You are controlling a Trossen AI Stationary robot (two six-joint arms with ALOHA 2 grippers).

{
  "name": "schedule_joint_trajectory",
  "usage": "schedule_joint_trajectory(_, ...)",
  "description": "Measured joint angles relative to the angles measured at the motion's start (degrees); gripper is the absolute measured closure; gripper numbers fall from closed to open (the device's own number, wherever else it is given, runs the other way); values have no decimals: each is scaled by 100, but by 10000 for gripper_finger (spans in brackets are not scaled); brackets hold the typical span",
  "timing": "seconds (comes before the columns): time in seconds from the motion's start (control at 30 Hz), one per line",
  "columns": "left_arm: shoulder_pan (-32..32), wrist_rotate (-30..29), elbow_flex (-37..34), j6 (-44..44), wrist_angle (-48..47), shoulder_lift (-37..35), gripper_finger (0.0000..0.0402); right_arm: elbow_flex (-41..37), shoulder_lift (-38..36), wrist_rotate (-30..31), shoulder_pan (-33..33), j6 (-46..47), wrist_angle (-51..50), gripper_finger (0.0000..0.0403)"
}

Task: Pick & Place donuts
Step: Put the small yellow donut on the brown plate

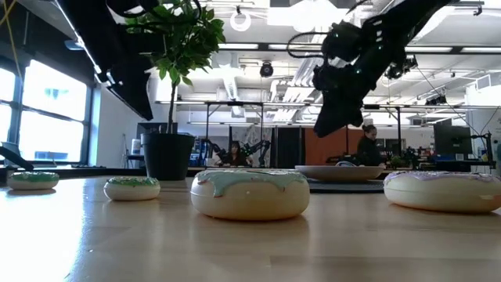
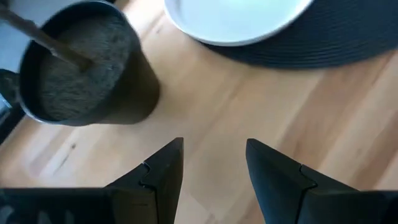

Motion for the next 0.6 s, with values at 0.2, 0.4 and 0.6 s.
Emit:
schedule_joint_trajectory(0.2,0,651,0,479,100,226,231,-4,9,-14,1379,445,-573,269)
schedule_joint_trajectory(0.4,-2,783,0,572,315,453,231,-4,9,-52,2577,1375,-1440,269)
schedule_joint_trajectory(0.6,0,794,0,684,417,527,231,-4,9,-888,3855,3144,-2612,269)
